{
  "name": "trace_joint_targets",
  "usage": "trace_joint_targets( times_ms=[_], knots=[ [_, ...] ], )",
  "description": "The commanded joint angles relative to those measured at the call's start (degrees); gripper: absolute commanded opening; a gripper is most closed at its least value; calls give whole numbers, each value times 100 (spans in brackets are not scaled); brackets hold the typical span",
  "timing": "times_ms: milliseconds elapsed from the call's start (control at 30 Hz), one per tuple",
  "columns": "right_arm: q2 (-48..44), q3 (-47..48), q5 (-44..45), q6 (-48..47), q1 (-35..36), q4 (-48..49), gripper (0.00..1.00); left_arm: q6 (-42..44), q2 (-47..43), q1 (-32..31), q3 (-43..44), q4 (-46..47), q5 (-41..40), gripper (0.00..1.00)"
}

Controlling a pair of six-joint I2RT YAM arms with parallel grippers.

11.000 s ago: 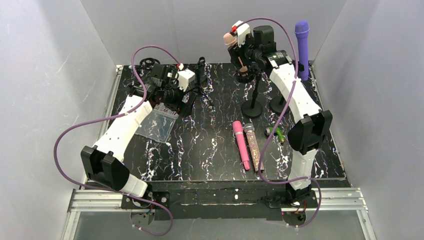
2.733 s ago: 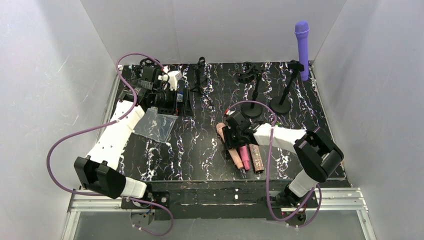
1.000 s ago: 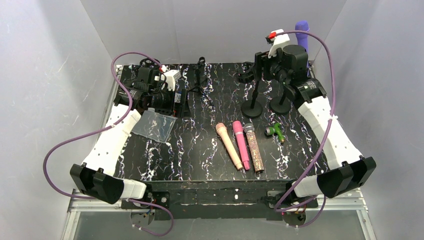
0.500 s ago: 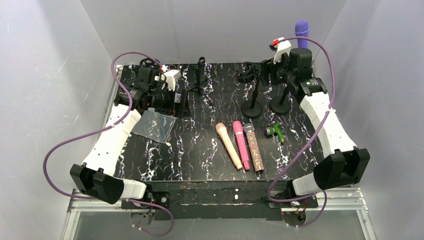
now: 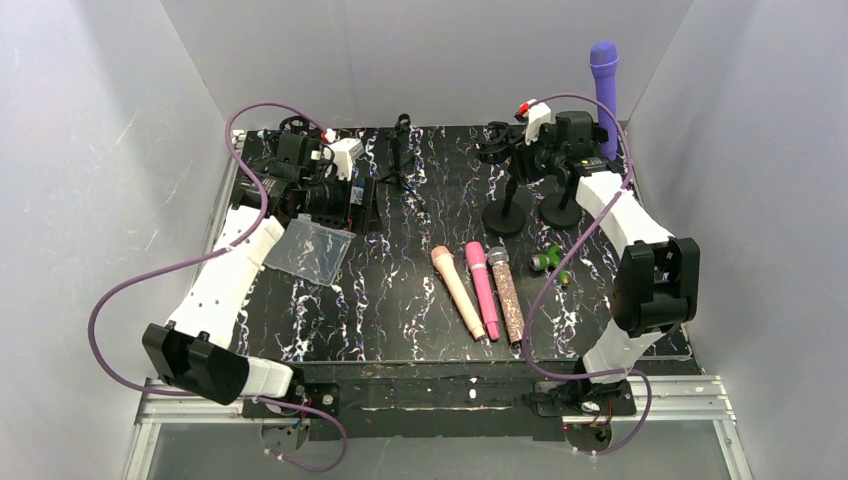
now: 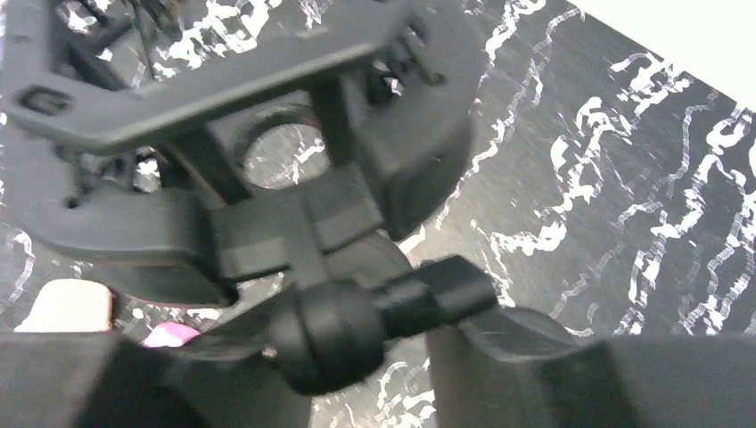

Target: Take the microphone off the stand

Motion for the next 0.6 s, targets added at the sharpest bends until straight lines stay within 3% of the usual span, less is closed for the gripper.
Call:
trace_joint_targets(
  times_ms=[0, 400, 567],
  knots=[
    [117, -19, -508, 218, -110, 1092, 44, 74, 102, 14, 66, -187, 207, 98],
    [116, -146, -1428, 288, -112, 1715, 2, 174, 540, 13, 267, 116, 223, 98],
    [258, -5, -1618, 269, -95, 2117, 1, 152, 866, 15, 647, 187, 255, 98]
  ],
)
